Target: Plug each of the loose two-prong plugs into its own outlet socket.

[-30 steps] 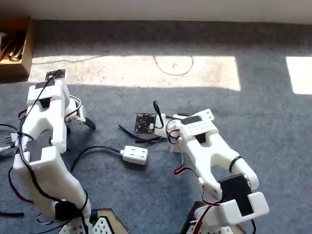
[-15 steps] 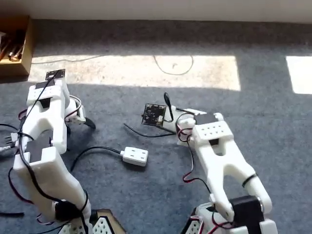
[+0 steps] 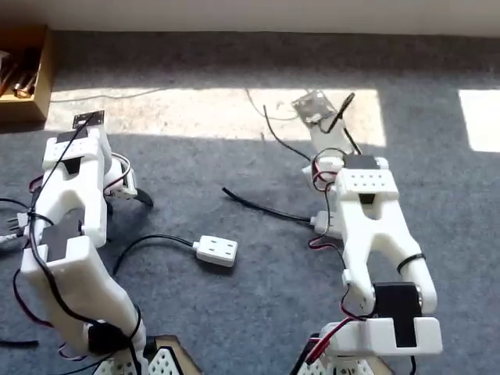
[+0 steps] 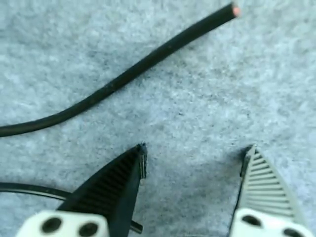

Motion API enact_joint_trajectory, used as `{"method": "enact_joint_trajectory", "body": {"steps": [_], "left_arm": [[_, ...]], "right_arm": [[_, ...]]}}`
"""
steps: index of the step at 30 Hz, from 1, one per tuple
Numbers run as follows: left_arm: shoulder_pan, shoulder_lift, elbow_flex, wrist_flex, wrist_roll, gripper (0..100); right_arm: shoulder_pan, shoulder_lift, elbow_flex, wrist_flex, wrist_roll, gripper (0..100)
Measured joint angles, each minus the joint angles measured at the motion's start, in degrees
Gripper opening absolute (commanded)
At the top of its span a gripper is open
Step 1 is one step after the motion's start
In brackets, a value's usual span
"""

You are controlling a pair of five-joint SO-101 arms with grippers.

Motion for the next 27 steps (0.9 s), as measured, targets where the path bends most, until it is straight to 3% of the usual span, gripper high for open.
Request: {"method": "enact_joint_trajectory", "body": {"steps": [6, 11, 19, 23, 27], "left_arm": [[0.0, 0.1, 0.0, -0.1, 0.0, 30], [2.3, 1.3, -0.1, 0.1, -2.8, 30], [7.3, -5.6, -3.7, 7.4, -8.8, 30], [7.6, -13.9, -3.4, 7.7, -9.9, 30], [7.6, -20.0, 2.2, 7.9, -7.8, 30]], "right_arm": [[-1.1, -1.1, -5.3, 20.7, -17.8, 0.5], [-1.1, -9.3, 1.2, 23.2, -23.5, 0.5], [-1.1, -46.6, 34.3, 4.7, -23.3, 0.5], [-1.2, -64.0, 46.2, 7.2, -17.3, 0.5], [-6.3, -67.6, 50.9, 16.2, -9.1, 0.5]]}}
